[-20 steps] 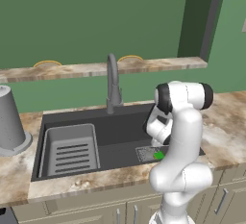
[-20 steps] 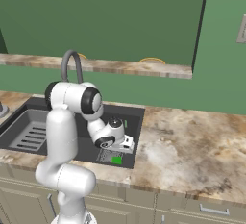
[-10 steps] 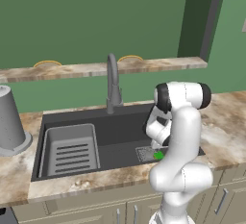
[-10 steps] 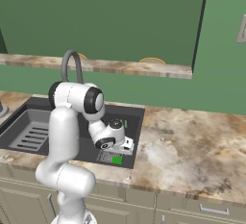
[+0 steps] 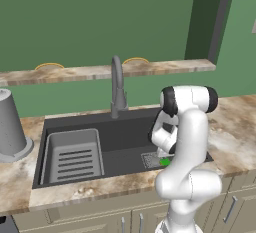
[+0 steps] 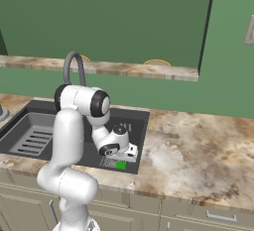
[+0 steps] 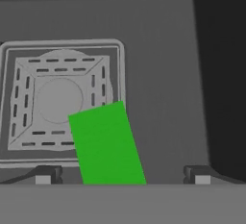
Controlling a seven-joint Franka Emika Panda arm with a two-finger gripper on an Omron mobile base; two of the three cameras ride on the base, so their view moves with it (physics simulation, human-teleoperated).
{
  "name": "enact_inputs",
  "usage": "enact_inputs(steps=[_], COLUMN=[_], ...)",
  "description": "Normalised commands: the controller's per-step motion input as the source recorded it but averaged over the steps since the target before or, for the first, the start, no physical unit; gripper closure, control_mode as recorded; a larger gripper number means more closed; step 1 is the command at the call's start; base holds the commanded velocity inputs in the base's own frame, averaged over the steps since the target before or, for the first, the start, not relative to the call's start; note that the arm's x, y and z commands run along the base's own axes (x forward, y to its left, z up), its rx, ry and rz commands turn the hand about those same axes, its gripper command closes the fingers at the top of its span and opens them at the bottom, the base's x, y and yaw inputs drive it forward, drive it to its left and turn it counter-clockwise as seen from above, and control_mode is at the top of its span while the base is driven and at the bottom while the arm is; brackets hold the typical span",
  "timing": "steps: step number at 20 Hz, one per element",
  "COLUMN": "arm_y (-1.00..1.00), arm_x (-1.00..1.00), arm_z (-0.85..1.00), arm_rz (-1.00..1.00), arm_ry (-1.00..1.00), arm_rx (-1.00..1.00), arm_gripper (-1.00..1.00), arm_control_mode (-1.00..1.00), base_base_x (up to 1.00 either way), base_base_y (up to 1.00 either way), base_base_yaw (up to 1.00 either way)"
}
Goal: Pick up the spray and sponge from the sink, and place them back in the cabinet, and close the cabinet doors.
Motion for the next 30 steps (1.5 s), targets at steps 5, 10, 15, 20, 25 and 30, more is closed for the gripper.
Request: enact_inputs(steps=[5, 10, 15, 20, 25, 30], arm_y=[0.0, 0.01, 0.03, 0.05, 0.07, 0.0], arm_x=[0.0, 0.0, 0.0, 0.0, 0.0, 0.07], arm_z=[-0.03, -0.08, -0.1, -0.08, -0.02, 0.0], arm_rz=[0.0, 0.0, 0.0, 0.0, 0.0, 0.0], arm_ry=[0.01, 0.04, 0.05, 0.04, 0.02, 0.0], arm_rx=[0.0, 0.0, 0.0, 0.0, 0.0, 0.0], arm_gripper=[-1.0, -1.0, -1.0, -1.0, -1.0, -1.0], arm_control_mode=[-1.0, -1.0, -1.0, -1.0, -1.0, -1.0], base_base_x=[0.0, 0.0, 0.0, 0.0, 0.0, 0.0], base_base_y=[0.0, 0.0, 0.0, 0.0, 0.0, 0.0], base_base_yaw=[0.0, 0.0, 0.0, 0.0, 0.0, 0.0])
